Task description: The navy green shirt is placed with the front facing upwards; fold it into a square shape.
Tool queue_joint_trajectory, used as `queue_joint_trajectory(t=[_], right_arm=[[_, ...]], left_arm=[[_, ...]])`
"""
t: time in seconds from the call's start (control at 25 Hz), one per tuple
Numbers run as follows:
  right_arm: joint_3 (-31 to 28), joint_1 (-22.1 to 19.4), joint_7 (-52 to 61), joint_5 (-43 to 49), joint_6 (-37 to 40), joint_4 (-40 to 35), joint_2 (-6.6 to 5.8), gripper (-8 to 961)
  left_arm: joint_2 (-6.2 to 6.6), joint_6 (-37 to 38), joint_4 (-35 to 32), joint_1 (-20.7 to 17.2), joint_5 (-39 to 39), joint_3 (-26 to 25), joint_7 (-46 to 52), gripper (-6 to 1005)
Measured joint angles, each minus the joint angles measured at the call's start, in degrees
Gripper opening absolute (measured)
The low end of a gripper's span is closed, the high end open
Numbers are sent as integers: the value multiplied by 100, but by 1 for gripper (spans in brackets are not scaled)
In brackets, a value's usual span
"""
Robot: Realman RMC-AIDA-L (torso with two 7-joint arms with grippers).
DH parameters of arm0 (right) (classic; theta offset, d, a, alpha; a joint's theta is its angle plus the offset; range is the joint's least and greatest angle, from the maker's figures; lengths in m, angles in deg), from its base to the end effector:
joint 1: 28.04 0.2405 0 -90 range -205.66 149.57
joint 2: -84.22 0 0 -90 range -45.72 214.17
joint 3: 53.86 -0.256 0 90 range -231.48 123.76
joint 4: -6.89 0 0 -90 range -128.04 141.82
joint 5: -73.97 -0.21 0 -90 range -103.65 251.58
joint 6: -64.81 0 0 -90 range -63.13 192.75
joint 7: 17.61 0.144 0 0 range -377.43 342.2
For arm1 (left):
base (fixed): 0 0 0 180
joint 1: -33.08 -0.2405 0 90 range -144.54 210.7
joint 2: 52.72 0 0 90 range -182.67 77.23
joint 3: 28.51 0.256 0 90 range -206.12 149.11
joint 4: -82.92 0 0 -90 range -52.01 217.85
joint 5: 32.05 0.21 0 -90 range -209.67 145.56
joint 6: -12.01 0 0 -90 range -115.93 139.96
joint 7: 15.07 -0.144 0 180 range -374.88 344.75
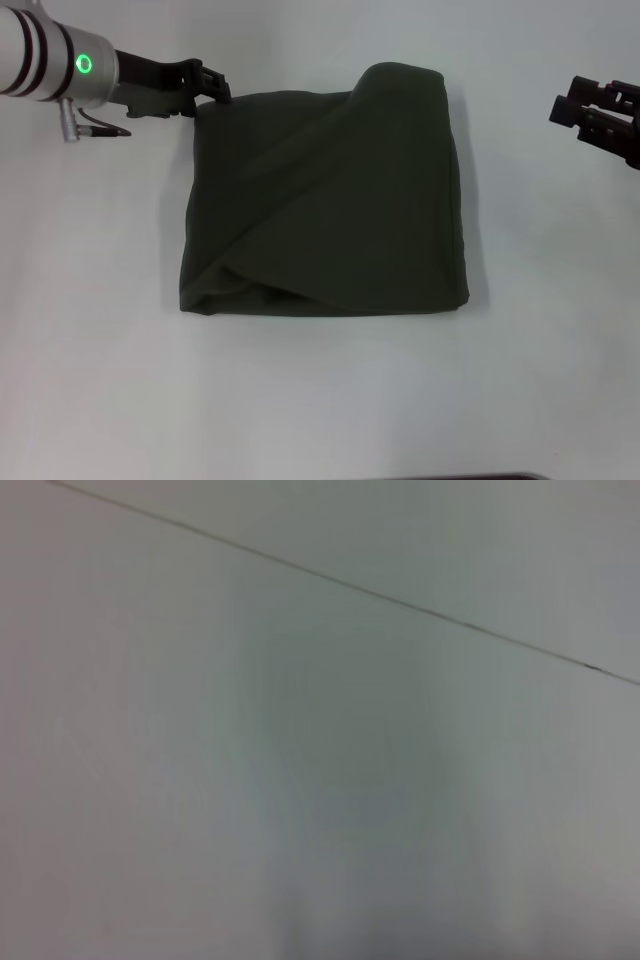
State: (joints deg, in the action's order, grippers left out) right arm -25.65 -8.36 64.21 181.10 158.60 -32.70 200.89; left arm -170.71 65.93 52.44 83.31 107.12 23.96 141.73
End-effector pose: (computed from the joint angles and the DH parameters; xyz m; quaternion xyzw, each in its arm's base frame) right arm 0.3202 0.2908 0.0611 -0.8634 0.3038 0.3248 0.2383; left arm -0.2282 0.4379 -0.0335 -0.7363 -0.6294 -0.0758 0.2365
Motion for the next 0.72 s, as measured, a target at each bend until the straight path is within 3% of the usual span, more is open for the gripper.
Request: queue_joint_trajectory(t=[0.72], right_arm=[[-4,-14,-1,-1,14,68,2,495]], left_arm=[[-179,213,-31,141,-70,-57,0,526]])
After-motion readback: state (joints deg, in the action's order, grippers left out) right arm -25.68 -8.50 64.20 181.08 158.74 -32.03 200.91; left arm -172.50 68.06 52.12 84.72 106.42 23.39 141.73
